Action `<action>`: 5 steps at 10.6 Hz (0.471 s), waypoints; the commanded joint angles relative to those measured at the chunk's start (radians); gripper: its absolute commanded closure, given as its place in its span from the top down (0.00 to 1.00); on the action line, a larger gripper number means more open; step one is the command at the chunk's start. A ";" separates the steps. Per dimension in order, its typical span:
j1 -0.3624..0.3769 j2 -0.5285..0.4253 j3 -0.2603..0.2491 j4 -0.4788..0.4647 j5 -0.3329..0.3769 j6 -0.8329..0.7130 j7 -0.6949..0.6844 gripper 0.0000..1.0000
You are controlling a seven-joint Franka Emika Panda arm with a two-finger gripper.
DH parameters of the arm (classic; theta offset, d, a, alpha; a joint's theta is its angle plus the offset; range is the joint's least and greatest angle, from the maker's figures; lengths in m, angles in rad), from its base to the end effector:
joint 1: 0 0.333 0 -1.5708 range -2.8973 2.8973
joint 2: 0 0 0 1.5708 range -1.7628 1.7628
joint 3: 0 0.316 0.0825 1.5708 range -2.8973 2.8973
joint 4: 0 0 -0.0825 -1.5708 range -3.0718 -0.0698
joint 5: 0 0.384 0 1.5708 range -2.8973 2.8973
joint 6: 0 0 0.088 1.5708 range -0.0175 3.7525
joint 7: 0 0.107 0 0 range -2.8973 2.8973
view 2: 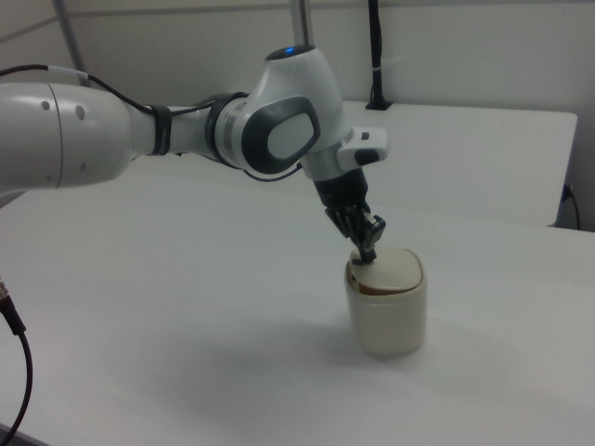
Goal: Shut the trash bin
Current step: 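Push the upright lid down with the gripper toward the bin rim, then press the lid flat onto the bin with the gripper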
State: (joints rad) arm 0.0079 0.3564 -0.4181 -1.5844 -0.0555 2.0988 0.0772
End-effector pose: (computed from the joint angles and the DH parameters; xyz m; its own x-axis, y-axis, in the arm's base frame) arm 0.6319 -0.2398 0.4650 0.9002 -0.3903 0.1932 -0.4234 -0.8881 0.1788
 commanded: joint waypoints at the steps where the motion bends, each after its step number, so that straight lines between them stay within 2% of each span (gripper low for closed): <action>1: 0.012 -0.002 0.015 -0.055 0.002 0.007 -0.030 0.00; 5: 0.012 0.019 0.015 -0.071 -0.001 0.047 -0.028 0.00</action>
State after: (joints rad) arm 0.0147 0.3666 -0.4025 -1.6136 -0.0563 2.1020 0.0651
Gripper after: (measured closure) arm 0.991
